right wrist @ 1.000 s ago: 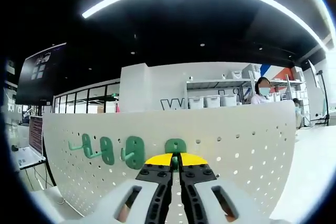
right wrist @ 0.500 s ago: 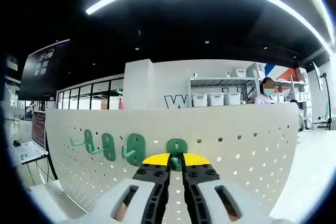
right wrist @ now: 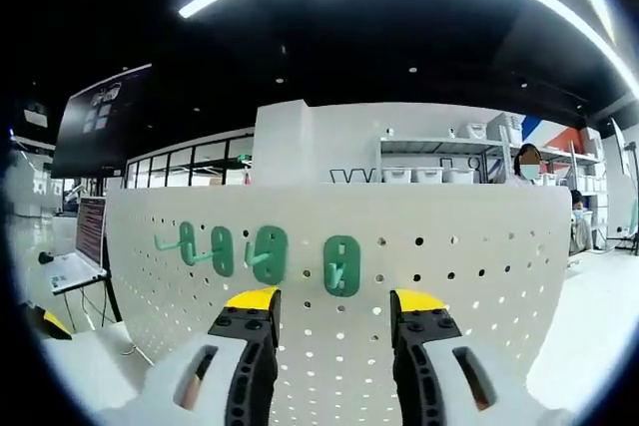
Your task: Insert the hook assembly into the mounting plate slot until the hook locks in place.
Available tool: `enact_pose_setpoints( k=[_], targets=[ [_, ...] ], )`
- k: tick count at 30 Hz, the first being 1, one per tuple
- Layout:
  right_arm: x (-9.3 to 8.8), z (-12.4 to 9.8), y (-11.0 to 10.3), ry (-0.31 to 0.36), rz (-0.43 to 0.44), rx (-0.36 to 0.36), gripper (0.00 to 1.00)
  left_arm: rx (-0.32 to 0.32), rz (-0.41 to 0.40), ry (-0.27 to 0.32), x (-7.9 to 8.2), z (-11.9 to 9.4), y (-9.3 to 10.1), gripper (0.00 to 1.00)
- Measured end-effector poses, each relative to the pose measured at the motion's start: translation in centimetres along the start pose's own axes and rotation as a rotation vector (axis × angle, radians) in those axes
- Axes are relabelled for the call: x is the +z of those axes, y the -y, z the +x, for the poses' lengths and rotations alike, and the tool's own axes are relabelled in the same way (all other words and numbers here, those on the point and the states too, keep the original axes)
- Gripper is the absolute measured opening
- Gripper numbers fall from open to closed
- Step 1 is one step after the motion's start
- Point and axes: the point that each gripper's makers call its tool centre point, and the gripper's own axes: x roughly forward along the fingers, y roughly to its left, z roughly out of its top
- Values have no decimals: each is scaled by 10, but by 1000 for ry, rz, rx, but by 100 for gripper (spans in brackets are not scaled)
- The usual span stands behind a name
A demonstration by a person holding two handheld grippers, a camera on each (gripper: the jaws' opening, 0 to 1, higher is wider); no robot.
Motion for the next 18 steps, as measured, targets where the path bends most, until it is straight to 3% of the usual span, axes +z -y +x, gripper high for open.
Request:
enact_pose_setpoints(
  k=[6,18],
  targets=[
    [2,0,-2,5,0,13,41,0,6,5,4,0,0,67],
    [0,-18,-24,41,37,175,43,5,3,13,6,1,-5,66]
  ],
)
